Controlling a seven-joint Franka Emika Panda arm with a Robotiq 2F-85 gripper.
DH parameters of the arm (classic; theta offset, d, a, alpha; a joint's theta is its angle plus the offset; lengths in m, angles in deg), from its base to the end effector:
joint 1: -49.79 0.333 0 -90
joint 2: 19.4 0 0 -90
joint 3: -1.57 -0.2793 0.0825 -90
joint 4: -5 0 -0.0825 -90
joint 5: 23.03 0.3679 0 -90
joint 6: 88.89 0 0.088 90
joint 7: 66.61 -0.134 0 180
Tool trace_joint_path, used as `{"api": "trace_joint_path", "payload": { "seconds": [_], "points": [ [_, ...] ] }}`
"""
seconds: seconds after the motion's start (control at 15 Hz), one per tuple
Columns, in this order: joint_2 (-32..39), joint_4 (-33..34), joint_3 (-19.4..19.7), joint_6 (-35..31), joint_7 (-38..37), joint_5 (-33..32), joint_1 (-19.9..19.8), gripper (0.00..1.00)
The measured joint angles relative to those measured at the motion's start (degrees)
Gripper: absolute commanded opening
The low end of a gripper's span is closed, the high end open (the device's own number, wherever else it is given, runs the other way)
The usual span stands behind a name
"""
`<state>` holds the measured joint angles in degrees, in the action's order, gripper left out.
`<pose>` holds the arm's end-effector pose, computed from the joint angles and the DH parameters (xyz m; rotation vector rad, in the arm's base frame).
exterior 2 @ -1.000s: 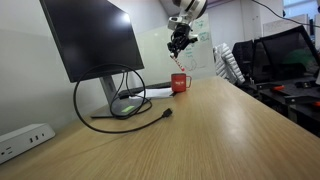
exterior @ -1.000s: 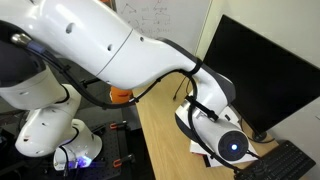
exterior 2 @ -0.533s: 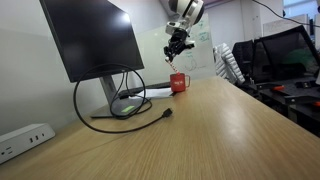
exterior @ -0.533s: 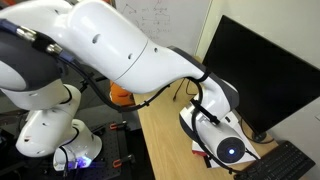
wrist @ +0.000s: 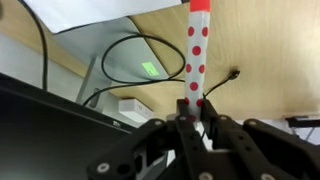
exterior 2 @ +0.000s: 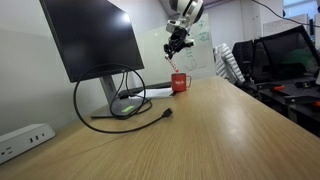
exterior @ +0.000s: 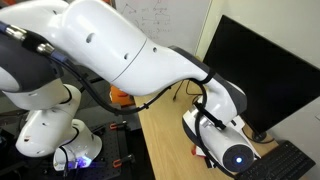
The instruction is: Place the marker in the travel mug
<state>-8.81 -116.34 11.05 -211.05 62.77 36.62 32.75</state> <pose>0.5153 -0.1928 0.2851 -2.2346 -1.4225 -1.0394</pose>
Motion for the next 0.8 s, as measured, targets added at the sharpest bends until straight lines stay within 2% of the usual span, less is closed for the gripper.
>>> {"api": "trace_joint_path", "payload": {
  "seconds": [0.4,0.73,0.8],
  "points": [
    [0.55,1.03,1.16,0.00,0.93,0.29,-0.64,0.05],
    [5.93,3.36,1.17,-0.30,0.93,0.71,-0.76,0.05],
    [7.18,4.06,1.17,-0.55,0.93,0.92,-0.82,0.43]
  ]
}}
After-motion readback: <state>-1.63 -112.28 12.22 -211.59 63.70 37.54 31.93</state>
